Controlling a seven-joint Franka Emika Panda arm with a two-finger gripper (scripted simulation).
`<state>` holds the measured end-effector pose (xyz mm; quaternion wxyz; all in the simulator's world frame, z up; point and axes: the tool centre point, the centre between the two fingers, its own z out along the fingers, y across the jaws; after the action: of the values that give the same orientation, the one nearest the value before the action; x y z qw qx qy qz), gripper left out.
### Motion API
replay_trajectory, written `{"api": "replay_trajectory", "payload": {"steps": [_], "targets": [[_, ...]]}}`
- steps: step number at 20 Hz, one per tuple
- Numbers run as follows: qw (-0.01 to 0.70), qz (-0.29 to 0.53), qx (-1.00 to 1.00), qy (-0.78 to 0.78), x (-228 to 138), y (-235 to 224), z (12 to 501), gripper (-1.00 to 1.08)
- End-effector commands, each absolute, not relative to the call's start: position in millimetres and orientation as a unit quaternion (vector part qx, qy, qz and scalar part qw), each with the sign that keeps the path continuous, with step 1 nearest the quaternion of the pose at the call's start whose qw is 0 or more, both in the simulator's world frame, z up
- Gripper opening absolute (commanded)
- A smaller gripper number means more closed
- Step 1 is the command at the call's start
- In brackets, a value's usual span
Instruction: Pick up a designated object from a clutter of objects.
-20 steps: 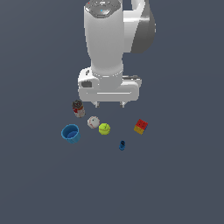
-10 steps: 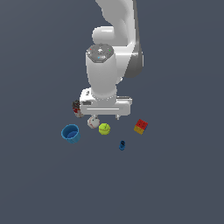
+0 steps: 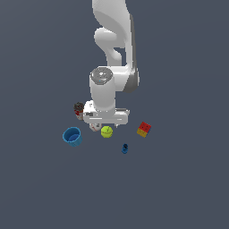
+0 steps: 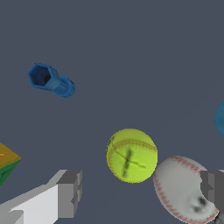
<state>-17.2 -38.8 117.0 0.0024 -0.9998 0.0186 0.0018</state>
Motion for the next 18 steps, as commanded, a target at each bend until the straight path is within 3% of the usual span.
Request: {"api": "replay_trajectory", "payload": {"steps": [1,18], "targets": [[0.001,0.001,-1.0,0.019,-21.3,-40.9,105.8,1.0],[0.0,0.001,-1.0,0.02,-28.0,-43.4,73.2,1.0]]}}
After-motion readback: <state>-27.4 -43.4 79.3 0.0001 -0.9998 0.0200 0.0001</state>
